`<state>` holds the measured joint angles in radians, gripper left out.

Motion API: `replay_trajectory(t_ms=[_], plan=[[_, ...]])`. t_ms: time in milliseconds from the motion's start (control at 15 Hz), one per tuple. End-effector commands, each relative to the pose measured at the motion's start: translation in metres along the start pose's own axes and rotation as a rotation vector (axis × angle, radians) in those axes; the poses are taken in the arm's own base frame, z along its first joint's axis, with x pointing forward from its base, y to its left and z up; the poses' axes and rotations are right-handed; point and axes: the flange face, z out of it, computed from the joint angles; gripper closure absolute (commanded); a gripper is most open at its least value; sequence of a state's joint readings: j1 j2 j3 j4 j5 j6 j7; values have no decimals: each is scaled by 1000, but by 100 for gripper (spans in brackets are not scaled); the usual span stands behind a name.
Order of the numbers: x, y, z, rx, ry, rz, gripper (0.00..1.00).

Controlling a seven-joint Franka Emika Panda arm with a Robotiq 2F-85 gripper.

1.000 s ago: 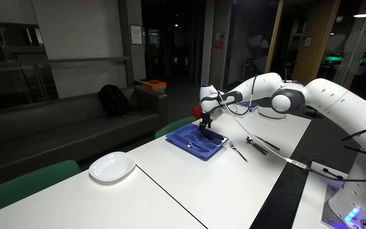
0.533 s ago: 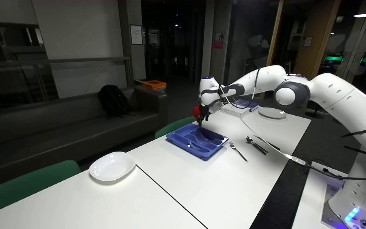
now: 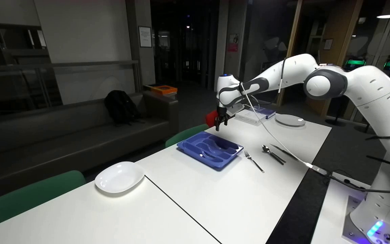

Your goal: Put the fork inside the cutlery tray

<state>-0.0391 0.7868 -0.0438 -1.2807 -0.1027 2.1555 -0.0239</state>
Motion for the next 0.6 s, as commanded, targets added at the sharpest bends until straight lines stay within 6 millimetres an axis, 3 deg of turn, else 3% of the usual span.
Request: replay_trajectory(t_ms=[0, 200, 267, 533], plan=[[-35, -5, -19, -3, 23, 23, 0], [-57, -13, -15, 3, 30, 16, 0], [-29, -9, -6, 9, 19, 8, 0], [-44, -16, -3, 13, 8, 5, 0]])
